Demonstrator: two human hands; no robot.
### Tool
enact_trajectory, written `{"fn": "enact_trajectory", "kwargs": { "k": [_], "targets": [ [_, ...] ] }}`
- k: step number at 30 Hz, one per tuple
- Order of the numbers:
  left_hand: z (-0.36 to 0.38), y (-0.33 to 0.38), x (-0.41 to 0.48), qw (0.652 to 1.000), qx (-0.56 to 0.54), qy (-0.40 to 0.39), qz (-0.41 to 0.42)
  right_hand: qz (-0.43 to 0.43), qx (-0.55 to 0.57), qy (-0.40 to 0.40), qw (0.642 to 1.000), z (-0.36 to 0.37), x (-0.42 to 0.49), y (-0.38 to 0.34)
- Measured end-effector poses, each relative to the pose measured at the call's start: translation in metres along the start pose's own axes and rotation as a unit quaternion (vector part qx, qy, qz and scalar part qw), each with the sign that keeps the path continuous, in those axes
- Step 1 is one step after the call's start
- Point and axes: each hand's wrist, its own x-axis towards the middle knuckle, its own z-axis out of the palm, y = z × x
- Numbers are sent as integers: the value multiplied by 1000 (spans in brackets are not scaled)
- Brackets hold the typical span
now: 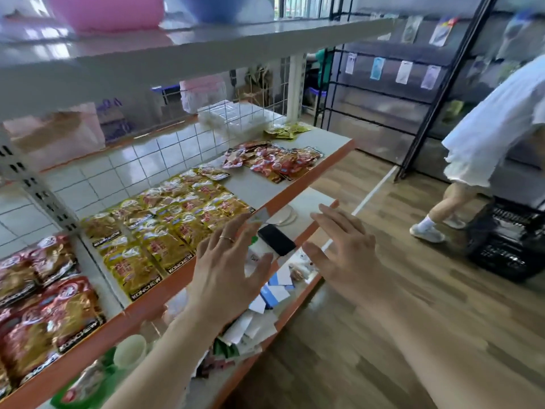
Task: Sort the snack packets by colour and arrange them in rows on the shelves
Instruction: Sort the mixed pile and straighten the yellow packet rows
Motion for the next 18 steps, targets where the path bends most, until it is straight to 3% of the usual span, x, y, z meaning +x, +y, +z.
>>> {"fn": "enact_trajectory", "kwargs": {
  "k": [8,18],
  "targets": [
    [58,2,73,999,-27,-24,10,35,-10,-5,999,2,53,46],
    [101,-33,188,999,-5,-42,-25,1,-8,-5,1000,20,187,86]
  ]
}}
